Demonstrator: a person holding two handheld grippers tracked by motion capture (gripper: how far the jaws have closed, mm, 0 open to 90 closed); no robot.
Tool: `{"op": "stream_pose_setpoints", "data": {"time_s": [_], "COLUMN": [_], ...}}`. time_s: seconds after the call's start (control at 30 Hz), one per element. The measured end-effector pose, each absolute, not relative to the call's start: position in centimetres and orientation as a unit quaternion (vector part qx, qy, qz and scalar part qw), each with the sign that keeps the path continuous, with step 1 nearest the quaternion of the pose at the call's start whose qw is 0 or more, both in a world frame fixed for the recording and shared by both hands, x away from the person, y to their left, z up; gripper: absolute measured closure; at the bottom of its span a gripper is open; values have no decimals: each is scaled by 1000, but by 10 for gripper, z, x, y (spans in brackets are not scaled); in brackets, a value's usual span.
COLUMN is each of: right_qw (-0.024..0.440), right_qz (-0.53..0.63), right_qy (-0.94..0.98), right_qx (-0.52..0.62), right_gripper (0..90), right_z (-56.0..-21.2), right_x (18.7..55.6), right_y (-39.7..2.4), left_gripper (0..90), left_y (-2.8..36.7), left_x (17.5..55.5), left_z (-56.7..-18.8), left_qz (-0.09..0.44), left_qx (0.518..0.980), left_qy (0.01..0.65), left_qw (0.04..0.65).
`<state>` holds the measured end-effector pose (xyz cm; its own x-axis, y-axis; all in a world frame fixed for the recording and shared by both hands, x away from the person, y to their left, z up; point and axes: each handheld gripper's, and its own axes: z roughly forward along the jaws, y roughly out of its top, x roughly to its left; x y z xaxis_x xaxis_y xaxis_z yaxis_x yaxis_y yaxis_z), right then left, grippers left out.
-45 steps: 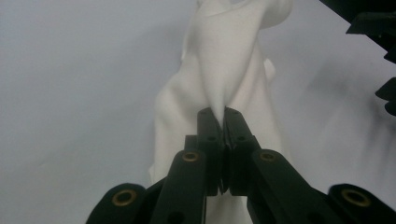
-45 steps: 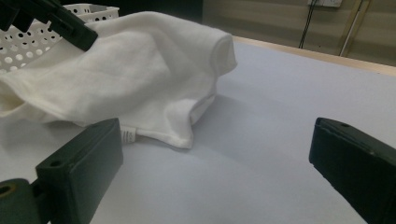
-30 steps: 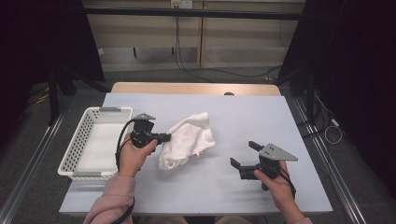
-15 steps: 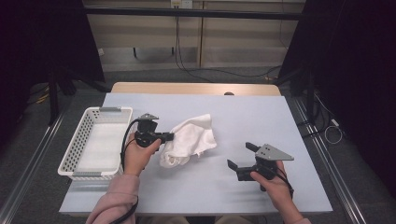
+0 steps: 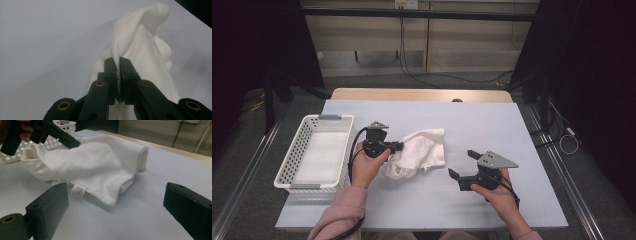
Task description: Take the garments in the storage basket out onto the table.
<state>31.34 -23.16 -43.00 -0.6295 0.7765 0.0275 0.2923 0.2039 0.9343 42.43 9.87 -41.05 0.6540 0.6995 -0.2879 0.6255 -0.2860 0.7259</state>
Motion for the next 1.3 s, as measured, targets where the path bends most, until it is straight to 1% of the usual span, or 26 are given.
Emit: {"op": "stream_pose_setpoints", "data": {"time_s": [0.07,0.1,0.13,0.17,0.27,0.3,0.37,0.4,0.5,0.53,0.57,0.6,0.67,0.83,1.0,1.13,1.2,1.27,1.3], "right_qw": [233,232,231,233,230,231,230,229,227,225,223,224,220,220,218,216,216,216,215], "right_qz": [518,517,517,517,517,519,519,517,519,519,519,518,515,515,517,518,517,517,517], "right_qy": [742,742,743,743,744,744,744,745,747,747,748,751,753,755,753,753,754,754,754], "right_qx": [357,357,357,356,355,351,351,353,348,350,348,343,345,342,344,344,344,343,343], "right_gripper": [58,58,57,57,59,59,59,59,58,58,57,57,57,58,58,59,59,59,59], "right_z": [-430,-430,-430,-430,-429,-429,-429,-429,-429,-429,-430,-430,-431,-431,-431,-430,-431,-431,-431], "right_x": [314,314,314,314,314,315,316,317,319,319,320,321,321,322,323,324,324,325,325], "right_y": [-229,-229,-228,-227,-226,-226,-224,-223,-219,-217,-216,-214,-212,-210,-210,-209,-208,-208,-207], "left_gripper": [853,853,853,853,847,838,804,765,584,514,445,394,278,173,170,172,201,249,270], "left_y": [95,95,93,94,92,94,93,94,96,97,97,96,98,99,108,117,121,123,122], "left_x": [424,425,424,425,422,422,420,419,416,415,414,412,412,405,396,390,388,386,385], "left_z": [-411,-411,-412,-410,-409,-408,-407,-406,-403,-401,-400,-399,-397,-397,-397,-398,-400,-403,-406], "left_qz": [37,42,44,48,46,48,41,42,45,47,43,27,36,43,44,22,23,24,21], "left_qx": [799,807,804,818,806,815,804,806,802,807,803,798,812,824,819,819,822,825,819], "left_qy": [416,406,409,394,405,393,405,403,404,397,402,412,393,381,388,400,396,398,407], "left_qw": [432,427,429,417,429,423,435,431,438,434,438,439,431,417,420,411,408,401,404]}}
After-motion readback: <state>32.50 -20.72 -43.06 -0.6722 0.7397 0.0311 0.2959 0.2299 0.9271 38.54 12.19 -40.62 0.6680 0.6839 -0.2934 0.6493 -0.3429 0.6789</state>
